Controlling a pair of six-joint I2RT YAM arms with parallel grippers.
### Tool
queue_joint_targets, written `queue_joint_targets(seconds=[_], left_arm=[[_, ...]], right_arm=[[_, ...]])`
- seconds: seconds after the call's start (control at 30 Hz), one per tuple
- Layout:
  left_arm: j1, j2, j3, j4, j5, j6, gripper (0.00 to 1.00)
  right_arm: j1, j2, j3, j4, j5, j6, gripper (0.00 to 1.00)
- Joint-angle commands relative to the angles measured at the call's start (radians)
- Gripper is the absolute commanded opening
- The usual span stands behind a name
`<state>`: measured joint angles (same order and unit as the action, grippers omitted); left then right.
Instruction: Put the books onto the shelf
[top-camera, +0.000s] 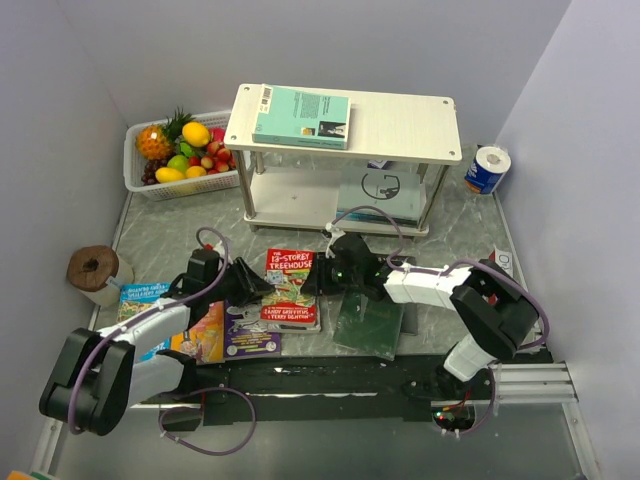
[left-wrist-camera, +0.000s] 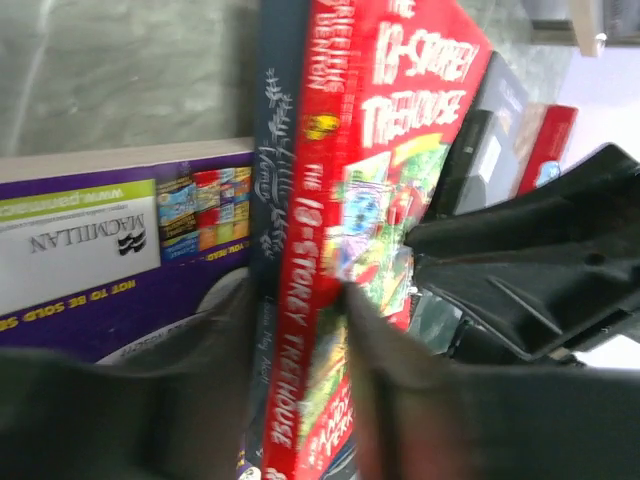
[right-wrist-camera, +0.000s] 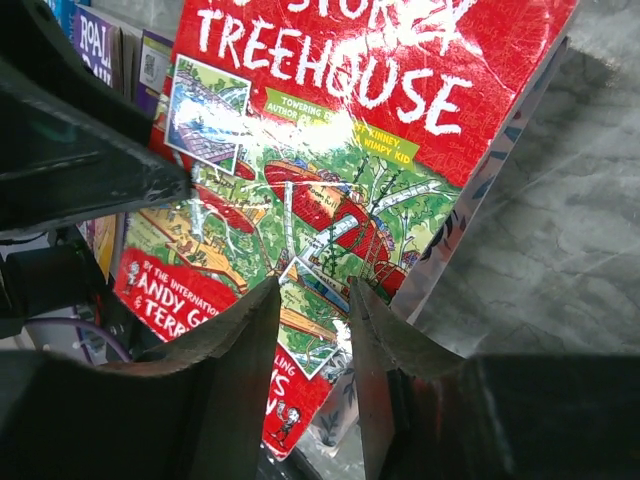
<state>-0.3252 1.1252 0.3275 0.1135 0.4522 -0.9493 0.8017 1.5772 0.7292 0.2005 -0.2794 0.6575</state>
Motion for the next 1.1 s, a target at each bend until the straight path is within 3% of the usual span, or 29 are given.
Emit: queue_joint_targets(seconds=[0.0,0.1,0.23,0.33,0.37,0.4,0.5,0.6,0.73,0.87,1.03,1.07], left_arm=[[-0.018,-0.013,-0.015,0.176,0.123,-0.039,0.2],[-0.018,-0.098,-0.001,0.125,0.115,-0.025,0.01],[-0.018,-0.209,0.019,0.098,0.132,0.0,0.01],[-0.017,-0.29,0.074,-0.019,0.132,0.009,0.01],[-0.017,-0.321,0.114,-0.056,0.09,0.007,0.01],[-0.017,-0.393,0.133,-0.086,0.065,0.004,0.01],[-0.017,-0.539,0.218,-0.167,-0.041,-0.017,0.01],[-0.017,-0.6,0.353,-0.238,-0.154,-0.023,0.01],[-0.017,-0.584,0.545,-0.285,-0.286,-0.016,0.01],[-0.017,-0.539,0.646,-0.184,-0.449,-0.098,0.01],[-0.017,-0.4,0.665,0.133,-0.654,-0.322,0.01],[-0.02,-0.334,0.701,0.135,-0.693,-0.372,0.01]], right_arm=[[0.008,0.044,-0.024,-0.055,0.019,-0.013,0.42],[0.007,0.024,-0.013,-0.084,0.02,-0.033,0.42],[0.007,0.001,0.022,-0.118,-0.004,-0.062,0.42],[0.008,-0.043,0.051,-0.168,-0.001,-0.087,0.46],[0.008,-0.107,0.056,-0.185,0.02,-0.094,0.5],[0.01,-0.15,0.058,-0.191,0.032,-0.096,0.64],[0.037,-0.337,0.067,-0.232,0.115,-0.117,0.87],[0.071,-0.48,0.125,-0.317,0.199,-0.156,0.93],[0.088,-0.615,0.242,-0.397,0.267,-0.202,0.93],[0.09,-0.712,0.272,-0.382,0.335,-0.211,0.89],[0.09,-0.766,0.274,-0.349,0.429,-0.21,0.89],[0.09,-0.769,0.277,-0.358,0.443,-0.21,0.89]])
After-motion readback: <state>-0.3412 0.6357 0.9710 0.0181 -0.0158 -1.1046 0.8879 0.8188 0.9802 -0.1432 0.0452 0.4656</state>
